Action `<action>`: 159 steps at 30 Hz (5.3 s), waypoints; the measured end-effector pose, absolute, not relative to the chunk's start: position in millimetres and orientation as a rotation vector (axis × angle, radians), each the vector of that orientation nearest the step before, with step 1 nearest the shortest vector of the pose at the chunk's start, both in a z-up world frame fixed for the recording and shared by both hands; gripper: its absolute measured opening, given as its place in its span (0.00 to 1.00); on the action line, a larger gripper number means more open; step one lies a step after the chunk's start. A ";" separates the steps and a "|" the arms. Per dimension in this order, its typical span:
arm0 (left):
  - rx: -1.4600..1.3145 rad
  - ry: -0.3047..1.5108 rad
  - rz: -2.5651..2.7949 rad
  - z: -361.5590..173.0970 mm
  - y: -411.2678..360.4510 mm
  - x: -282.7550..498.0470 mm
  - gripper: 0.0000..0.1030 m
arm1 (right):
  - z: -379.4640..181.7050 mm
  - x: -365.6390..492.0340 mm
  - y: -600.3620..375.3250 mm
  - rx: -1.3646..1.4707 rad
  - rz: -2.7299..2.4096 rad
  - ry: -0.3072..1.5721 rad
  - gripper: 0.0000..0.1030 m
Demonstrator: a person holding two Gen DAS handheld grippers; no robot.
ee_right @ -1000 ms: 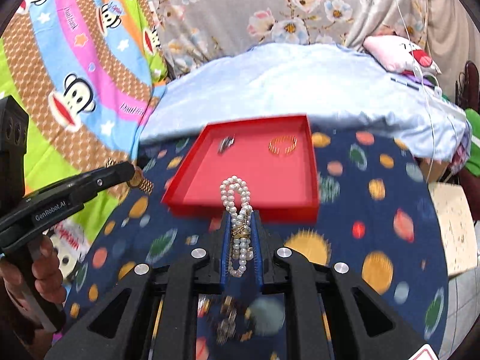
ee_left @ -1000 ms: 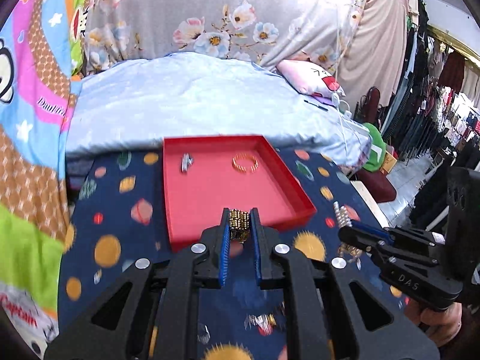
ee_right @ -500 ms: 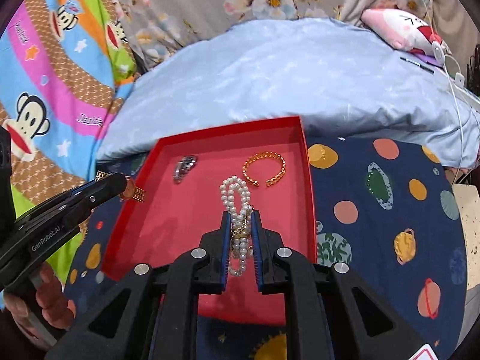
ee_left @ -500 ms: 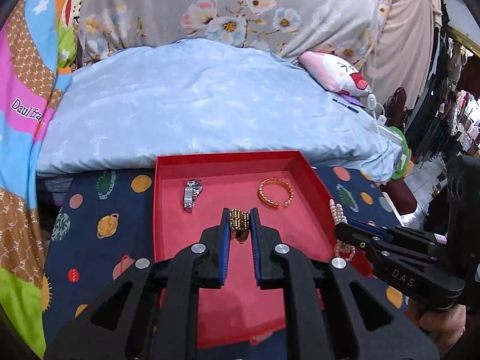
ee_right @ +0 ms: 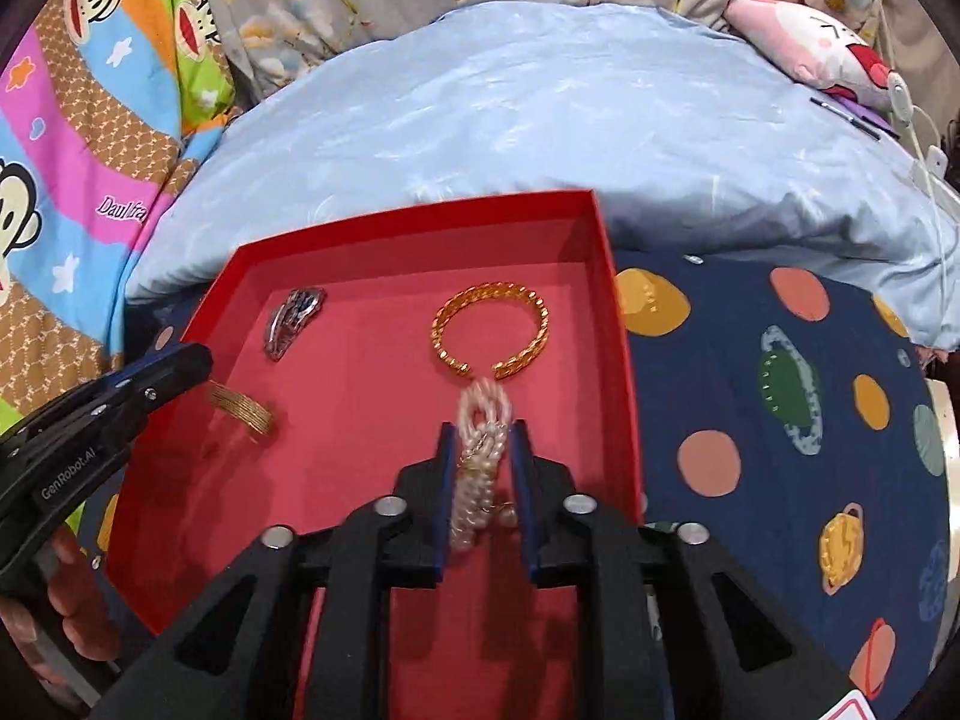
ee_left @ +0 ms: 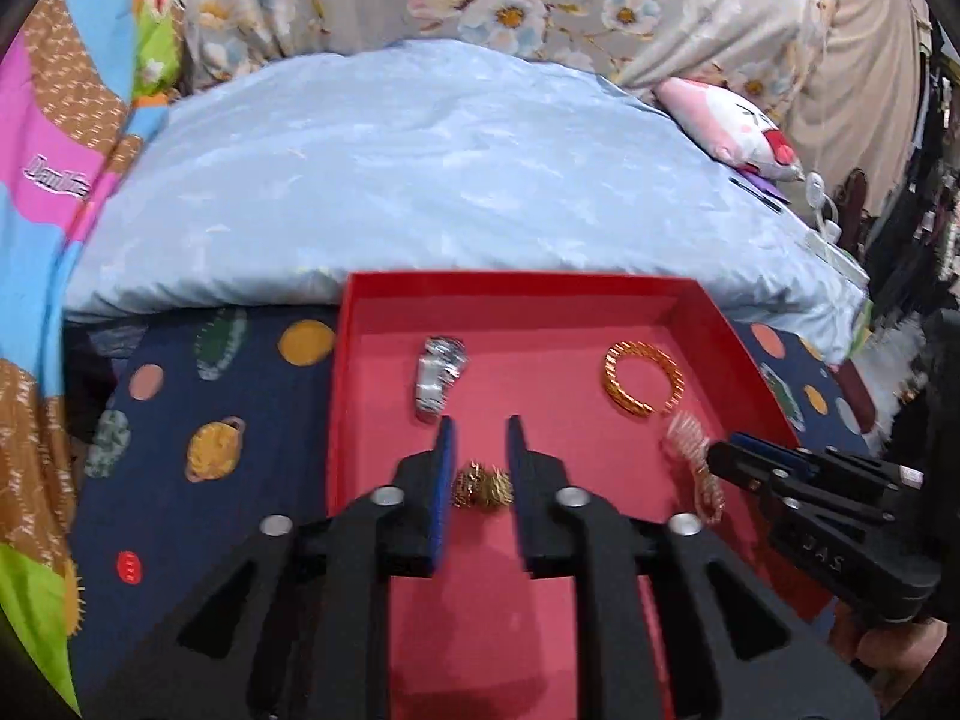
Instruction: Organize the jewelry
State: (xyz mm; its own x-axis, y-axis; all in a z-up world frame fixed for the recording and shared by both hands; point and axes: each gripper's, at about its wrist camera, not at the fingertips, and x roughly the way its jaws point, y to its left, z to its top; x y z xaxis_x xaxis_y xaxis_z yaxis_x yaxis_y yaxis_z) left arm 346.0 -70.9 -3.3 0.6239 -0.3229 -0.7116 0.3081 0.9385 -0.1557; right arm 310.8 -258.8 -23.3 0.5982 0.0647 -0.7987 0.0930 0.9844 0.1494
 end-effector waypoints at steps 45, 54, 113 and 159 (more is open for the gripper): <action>-0.014 0.957 -0.316 -30.7 20.9 81.7 0.54 | -39.7 59.7 -201.7 0.210 0.023 0.991 0.22; -0.023 0.990 -0.309 -39.7 28.1 74.4 0.54 | -49.9 69.4 -197.6 0.177 0.011 1.008 0.15; -0.025 0.966 -0.340 -53.7 2.6 107.0 0.17 | 37.4 41.9 -190.9 0.293 0.154 0.830 0.07; 0.023 0.959 -0.381 -54.4 -9.1 87.6 0.12 | 34.9 38.7 -199.6 0.310 0.136 0.829 0.07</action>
State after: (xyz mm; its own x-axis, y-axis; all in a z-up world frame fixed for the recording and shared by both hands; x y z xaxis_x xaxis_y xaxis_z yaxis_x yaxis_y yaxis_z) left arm 87.6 -9.1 -54.4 0.5135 -0.3063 -0.8016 0.3267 0.9335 -0.1475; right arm 38.7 -199.6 34.9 0.6704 0.2382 -0.7028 0.0020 0.9465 0.3227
